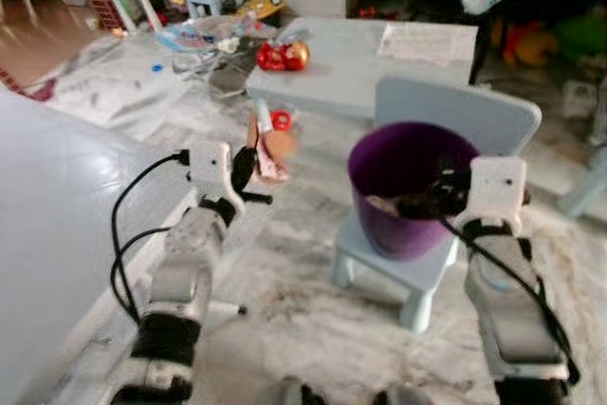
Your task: Picking trash to rubbish bin
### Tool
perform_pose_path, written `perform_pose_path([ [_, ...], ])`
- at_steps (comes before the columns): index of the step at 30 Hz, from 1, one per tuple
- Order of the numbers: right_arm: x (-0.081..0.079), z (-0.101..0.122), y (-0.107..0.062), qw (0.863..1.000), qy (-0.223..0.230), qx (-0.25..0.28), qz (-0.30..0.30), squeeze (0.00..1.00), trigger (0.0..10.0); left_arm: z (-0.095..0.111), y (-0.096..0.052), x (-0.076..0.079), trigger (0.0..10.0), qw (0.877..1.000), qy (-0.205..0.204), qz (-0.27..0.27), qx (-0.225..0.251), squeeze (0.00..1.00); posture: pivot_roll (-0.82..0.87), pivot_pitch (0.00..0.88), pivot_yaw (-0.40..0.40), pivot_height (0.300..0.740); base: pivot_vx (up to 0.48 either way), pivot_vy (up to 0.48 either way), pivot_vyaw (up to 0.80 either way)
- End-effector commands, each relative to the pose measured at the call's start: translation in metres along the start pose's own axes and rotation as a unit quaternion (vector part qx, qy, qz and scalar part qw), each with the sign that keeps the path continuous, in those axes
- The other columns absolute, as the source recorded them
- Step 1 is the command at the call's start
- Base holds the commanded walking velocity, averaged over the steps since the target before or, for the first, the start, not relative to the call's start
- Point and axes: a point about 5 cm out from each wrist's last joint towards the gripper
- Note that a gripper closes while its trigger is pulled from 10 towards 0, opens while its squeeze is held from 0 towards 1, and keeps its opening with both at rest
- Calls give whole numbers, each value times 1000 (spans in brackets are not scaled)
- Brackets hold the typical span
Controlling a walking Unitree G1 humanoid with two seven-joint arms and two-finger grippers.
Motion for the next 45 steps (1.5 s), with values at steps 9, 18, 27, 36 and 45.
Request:
perform_pose_path([
  [9, -4, 4, 0, 1000, 5, -2, -1, 0, 10000, 6, -4, -3, 10000, 1000, 5, -15, 12, 0, -122, 124, 120, 740, 0, 0, -59],
  [18, -5, 4, 1, 1000, 4, -2, -1, 0, 10000, 6, -4, -2, 10000, 1000, 9, -17, 11, 0, -124, 126, 118, 740, 0, 0, -89],
  [27, -4, 5, 1, 1000, 1, -1, -1, 0, 10000, 4, -4, -1, 10000, 1000, 12, -20, 8, 0, -126, 129, 119, 740, 95, 0, 0],
  [36, -6, 6, 1, 1000, 1, 3, 2, 0, 10000, 2, -5, -1, 10000, 1000, 4, -16, 7, 0, -126, 129, 119, 740, 67, 0, 0],
  [45, -5, 5, 2, 1000, 5, -5, 1, 0, 10000, 0, -7, 2, 10000, 1000, 7, -25, 3, 0, -123, 133, 112, 740, 0, 0, -617],
])
Point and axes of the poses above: a point about 5 cm out from each wrist's last joint towards the gripper, its own y axis pointing out of the wrist towards the gripper, its own z axis along the axis of the wrist's last joint, x = y × z, and after that the axes turned 10 degrees about -y, right-handed
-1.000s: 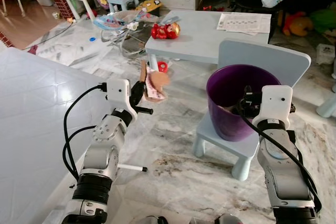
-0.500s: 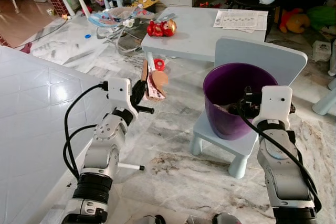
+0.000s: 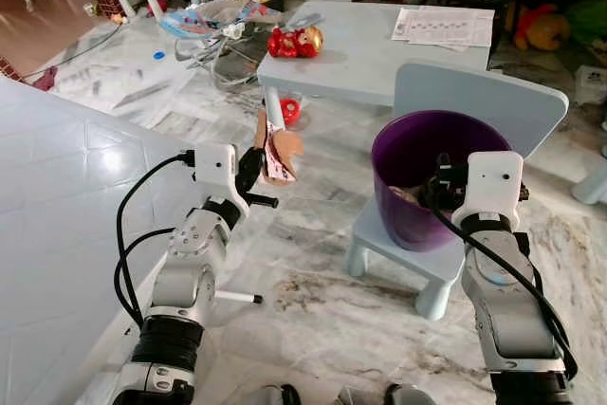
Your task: Picking trash to rubbish bin
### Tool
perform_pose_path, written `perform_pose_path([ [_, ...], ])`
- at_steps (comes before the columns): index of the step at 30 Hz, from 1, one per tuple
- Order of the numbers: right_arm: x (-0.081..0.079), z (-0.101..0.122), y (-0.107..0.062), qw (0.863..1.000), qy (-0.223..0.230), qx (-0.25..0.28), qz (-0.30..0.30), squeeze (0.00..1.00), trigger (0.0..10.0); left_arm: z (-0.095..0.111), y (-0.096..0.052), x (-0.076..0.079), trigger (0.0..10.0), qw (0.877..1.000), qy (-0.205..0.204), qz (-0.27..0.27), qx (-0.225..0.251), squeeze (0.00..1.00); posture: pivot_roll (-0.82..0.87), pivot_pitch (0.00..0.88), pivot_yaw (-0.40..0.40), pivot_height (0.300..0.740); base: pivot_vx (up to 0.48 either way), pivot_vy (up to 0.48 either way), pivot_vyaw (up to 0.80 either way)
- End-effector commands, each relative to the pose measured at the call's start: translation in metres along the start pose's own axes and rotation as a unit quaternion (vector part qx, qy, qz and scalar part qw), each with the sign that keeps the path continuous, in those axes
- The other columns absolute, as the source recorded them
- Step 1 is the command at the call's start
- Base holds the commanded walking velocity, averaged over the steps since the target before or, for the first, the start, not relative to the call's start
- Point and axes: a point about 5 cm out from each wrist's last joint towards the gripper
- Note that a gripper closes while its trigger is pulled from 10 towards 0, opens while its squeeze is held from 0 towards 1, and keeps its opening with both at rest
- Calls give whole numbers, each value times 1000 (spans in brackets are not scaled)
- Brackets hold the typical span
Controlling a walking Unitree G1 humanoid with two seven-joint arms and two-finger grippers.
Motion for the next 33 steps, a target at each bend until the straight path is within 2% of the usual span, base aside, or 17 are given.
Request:
perform_pose_path([
  [1, 0, 0, -1, 1000, 3, -5, 1, 0, 10000, 3, -2, 0, 10000, 1000, 9, -5, 4, 0, -124, 133, 111, 740, 0, 0, -800],
  [4, 0, 0, -1, 1000, 1, -4, 2, 0, 10000, 3, -2, 0, 10000, 1000, 9, -6, 3, 0, -124, 133, 111, 740, 0, 0, -800],
  [15, 0, 1, 0, 1000, 0, 1, 5, 0, 10000, 2, -2, -1, 10000, 1000, 12, -3, 1, 0, -124, 128, 109, 740, 292, 0, -753],
  [33, -2, 2, 0, 1000, 1, 3, 8, 0, 10000, 1, -3, -1, 10000, 1000, 16, -4, -4, 0, -122, 127, 112, 740, 375, 0, 0],
])
Point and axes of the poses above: a point about 5 cm out from each wrist's last joint towards the gripper, its own y axis pointing out of the wrist towards the gripper, its own z axis along the axis of the wrist's last joint, x = y × z, and after that the axes turned 10 degrees about -y, right-handed
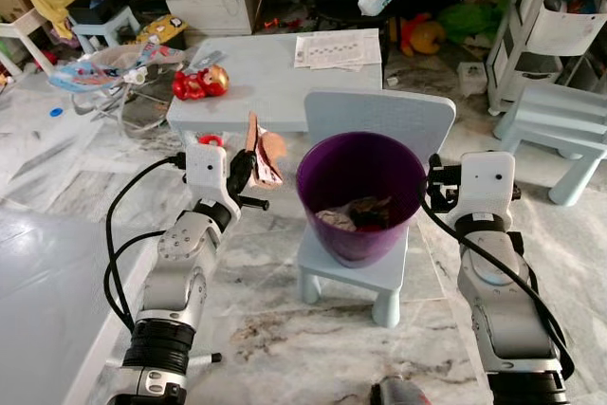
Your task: Picking trash to rubbish bin
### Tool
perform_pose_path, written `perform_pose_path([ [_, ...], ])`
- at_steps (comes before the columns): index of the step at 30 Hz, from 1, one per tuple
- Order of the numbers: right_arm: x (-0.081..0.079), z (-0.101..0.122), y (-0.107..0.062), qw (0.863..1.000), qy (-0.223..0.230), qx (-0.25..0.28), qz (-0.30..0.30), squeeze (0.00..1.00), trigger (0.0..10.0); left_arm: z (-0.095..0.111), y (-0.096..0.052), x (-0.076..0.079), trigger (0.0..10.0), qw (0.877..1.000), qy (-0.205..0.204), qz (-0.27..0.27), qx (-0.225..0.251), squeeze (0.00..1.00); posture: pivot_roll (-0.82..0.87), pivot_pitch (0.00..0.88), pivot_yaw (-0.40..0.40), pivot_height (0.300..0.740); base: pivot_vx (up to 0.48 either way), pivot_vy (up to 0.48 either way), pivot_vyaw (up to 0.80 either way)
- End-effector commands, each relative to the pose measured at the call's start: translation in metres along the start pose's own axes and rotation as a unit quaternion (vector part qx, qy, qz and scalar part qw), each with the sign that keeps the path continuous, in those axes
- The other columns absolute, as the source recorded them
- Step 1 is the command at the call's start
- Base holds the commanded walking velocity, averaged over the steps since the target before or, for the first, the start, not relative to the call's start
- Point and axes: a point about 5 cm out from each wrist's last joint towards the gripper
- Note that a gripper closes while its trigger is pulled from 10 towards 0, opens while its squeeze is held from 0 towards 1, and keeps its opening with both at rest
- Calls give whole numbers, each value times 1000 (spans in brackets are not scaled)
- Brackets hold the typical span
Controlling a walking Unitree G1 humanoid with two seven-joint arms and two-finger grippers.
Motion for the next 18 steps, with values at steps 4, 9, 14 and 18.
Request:
perform_pose_path([
  [4, -4, 7, -1, 1000, 9, 9, 0, 0, 10000, 7, -2, -8, 10000, 1000, 16, 6, 5, 0, -120, 130, 113, 740, 369, 0, 0],
  [9, -5, 6, -1, 1000, 9, 7, 2, 0, 10000, 5, -3, -7, 10000, 1000, 12, 7, 0, 0, -118, 132, 113, 740, 259, 0, -628],
  [14, -6, 7, 0, 1000, 9, 12, 2, 0, 10000, -8, -5, 0, 10000, 999, 2, -19, -37, 0, -116, 132, 113, 740, 0, 0, -428],
  [18, -7, 8, 0, 1000, 8, 11, 5, 0, 10000, -22, -7, 12, 10000, 995, -7, -61, -76, 0, -120, 134, 114, 740, 0, 0, 0],
])
Point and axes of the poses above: a point about 5 cm out from each wrist's last joint towards the gripper, its own y axis pointing out of the wrist towards the gripper, its own z axis along the axis of the wrist's last joint, x = y × z, and after that the axes turned 10 degrees about -y, right-handed
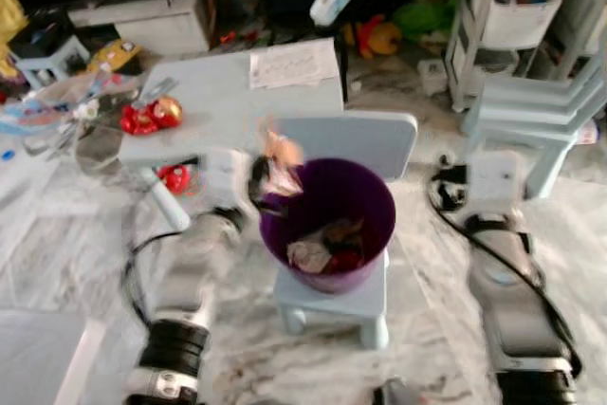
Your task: Picking trash to rubbish bin
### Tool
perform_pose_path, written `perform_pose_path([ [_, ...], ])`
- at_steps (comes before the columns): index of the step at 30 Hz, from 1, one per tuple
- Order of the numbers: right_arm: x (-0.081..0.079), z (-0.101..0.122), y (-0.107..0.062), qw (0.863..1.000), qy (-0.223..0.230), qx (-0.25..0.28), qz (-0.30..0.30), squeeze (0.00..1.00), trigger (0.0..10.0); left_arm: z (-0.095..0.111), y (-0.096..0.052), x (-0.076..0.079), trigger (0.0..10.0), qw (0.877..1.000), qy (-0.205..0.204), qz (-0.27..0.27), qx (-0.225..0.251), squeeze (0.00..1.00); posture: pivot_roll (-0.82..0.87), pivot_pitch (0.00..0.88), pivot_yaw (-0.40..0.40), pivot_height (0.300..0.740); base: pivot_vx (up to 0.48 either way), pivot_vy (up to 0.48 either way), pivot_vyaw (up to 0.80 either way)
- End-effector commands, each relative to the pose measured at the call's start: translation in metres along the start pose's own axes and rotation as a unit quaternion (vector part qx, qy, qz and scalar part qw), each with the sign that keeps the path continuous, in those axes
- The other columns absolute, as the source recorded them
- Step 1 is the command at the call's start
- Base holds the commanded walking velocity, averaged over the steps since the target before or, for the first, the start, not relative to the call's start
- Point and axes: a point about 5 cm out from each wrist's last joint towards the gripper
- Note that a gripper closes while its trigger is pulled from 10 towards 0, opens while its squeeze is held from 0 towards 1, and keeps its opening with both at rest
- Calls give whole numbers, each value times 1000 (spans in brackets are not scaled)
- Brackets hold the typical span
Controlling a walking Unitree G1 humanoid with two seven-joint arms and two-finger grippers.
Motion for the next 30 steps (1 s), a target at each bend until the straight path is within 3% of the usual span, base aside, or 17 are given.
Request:
perform_pose_path([
  [1, -10, 4, -3, 1000, 4, 4, 17, 0, 10000, -9, -8, -8, 10000, 1000, -2, 4, -28, 0, -120, 134, 114, 740, 0, 0, 0],
  [6, -17, -1, -7, 997, 17, -27, 67, 0, 10000, -32, -3, 0, 10000, 997, 7, -15, -76, 0, -138, 137, 116, 740, 0, 0, 0],
  [9, -33, -3, -16, 986, 57, -52, 148, 0, 10000, -46, 1, 1, 10000, 995, 17, -17, -98, 0, -159, 140, 119, 740, 0, 0, 0],
  [14, -55, -12, -41, 958, 54, -115, 255, 0, 10000, -61, 10, 3, 10000, 992, 15, -10, -124, 0, -183, 148, 129, 740, 0, 0, 0],
  [17, -60, -13, -52, 948, 62, -144, 279, 0, 10000, -65, 17, 9, 10000, 991, 25, -18, -132, 0, -192, 149, 137, 740, 0, 0, 0],
  [23, -62, -12, -55, 945, 66, -152, 283, 0, 10000, -59, 29, 22, 10000, 992, 29, -47, -117, 0, -195, 149, 144, 740, 0, 0, 0],
  [30, -65, -6, -60, 927, 71, -177, 323, 0, 10000, -69, 32, 22, 10000, 991, 13, -32, -133, 0, -211, 157, 151, 740, 0, 0, 0],
])
Point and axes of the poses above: a point about 5 cm out from each wrist's last joint towards the gripper, its own y axis pointing out of the wrist towards the gripper, its own z axis along the axis of the wrist's last joint, x = y × z, and after that the axes turned 10 degrees about -y, right-handed
